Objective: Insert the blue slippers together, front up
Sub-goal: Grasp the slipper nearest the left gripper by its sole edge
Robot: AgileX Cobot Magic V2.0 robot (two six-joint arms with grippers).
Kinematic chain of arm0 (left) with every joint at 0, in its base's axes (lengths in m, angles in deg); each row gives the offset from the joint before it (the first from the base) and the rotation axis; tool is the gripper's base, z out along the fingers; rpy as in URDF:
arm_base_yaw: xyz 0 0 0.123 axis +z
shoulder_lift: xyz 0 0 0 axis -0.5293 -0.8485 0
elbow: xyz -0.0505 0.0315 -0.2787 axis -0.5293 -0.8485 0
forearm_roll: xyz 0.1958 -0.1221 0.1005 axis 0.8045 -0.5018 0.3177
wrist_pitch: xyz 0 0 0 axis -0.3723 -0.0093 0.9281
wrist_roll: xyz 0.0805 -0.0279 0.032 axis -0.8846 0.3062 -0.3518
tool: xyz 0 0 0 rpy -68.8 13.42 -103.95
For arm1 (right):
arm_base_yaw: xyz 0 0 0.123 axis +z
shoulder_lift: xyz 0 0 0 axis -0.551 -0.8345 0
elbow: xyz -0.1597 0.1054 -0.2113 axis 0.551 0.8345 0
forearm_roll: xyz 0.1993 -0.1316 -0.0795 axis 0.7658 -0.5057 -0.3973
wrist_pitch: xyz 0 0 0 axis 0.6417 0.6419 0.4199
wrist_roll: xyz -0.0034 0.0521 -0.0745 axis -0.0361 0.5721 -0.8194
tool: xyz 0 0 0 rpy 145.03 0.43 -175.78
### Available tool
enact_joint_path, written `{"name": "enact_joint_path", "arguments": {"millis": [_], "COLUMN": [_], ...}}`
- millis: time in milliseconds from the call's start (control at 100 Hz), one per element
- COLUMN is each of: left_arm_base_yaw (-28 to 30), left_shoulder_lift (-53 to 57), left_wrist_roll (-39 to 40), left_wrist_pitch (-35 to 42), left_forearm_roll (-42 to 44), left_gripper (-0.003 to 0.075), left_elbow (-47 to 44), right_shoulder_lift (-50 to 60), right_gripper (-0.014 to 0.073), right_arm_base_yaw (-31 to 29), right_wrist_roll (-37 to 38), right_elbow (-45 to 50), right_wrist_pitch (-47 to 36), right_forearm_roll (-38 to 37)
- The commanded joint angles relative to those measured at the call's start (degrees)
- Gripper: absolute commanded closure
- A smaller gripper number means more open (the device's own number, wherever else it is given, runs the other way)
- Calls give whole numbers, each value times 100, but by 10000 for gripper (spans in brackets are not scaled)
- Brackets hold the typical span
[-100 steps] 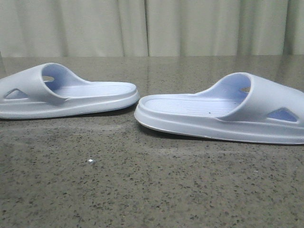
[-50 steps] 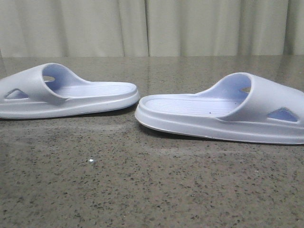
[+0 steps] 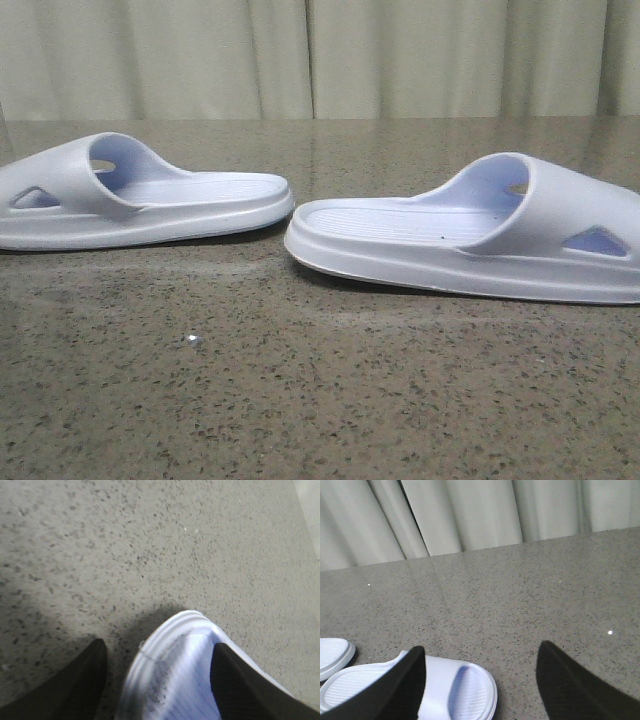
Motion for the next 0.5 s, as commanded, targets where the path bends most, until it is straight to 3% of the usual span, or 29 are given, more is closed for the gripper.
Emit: {"name": "enact_joint_path", "arguments": {"millis": [0,210,300,490], "left_arm_base_yaw": [-19,-19,-19,-19], "left_shoulder_lift": [-66,-146,-146,-146], "left_wrist_roll": [-97,-97,-97,-240], "left_wrist_pitch": [-433,-477,-477,-477], "left_forearm_roll": [-71,-82,-82,-32], "left_gripper": [320,335,409,669], "left_elbow": [186,197,197,197], "right_shoulder_lift": [-113,-113,-113,-113], "right_gripper": [183,183,183,183], "right_arm_base_yaw": [-23,-23,-23,-23], "right_wrist_roll": [4,4,4,4], "right_elbow": [-181,-181,-181,-181], "right_wrist_pitch": [-429,-370,-360,-360], "right_forearm_roll": [28,28,28,28]}}
